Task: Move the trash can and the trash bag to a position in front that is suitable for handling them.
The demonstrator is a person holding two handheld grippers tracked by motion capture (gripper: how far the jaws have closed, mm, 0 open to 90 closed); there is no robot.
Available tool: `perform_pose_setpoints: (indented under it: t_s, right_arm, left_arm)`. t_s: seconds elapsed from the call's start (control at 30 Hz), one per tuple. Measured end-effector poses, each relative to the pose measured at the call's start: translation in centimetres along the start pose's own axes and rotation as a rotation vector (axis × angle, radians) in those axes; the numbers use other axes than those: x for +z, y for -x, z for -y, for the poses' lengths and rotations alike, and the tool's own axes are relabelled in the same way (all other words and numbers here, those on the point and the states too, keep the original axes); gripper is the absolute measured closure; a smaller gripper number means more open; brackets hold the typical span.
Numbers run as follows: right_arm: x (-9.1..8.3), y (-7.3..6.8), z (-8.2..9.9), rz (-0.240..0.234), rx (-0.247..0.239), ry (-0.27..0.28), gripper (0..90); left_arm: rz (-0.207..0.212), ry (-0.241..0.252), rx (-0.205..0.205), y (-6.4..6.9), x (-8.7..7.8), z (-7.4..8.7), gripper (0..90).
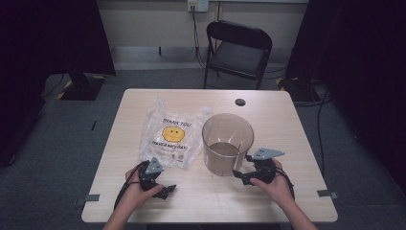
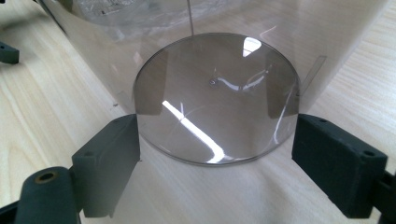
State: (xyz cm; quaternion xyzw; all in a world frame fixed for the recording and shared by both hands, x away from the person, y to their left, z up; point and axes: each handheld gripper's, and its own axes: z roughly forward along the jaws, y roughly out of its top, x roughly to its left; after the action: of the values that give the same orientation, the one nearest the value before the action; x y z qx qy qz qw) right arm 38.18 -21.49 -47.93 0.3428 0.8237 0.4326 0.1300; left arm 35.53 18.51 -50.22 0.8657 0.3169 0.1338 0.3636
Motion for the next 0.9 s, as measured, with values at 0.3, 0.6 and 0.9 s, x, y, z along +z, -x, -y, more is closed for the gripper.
perform_pose_setpoints:
  t_s: [0.3,0.6,0.9]
  right_arm:
    - [1.0,0.0,-0.6,0.007,-0.017,-0.011,14.6]
    - [2.1,0.0,-0.8,0.004,-0.013,-0.009,14.7]
    - [2.7,0.0,-1.0,0.006,-0.021,-0.017,14.7]
  left_arm:
    - [0.0,0.0,-0.001,0.0,0.0,0.0,0.3]
    - [0.002,0.0,0.001,0.0,0.0,0.0,0.3]
    - [0.003,0.0,0.0,0.0,0.0,0.0,0.2]
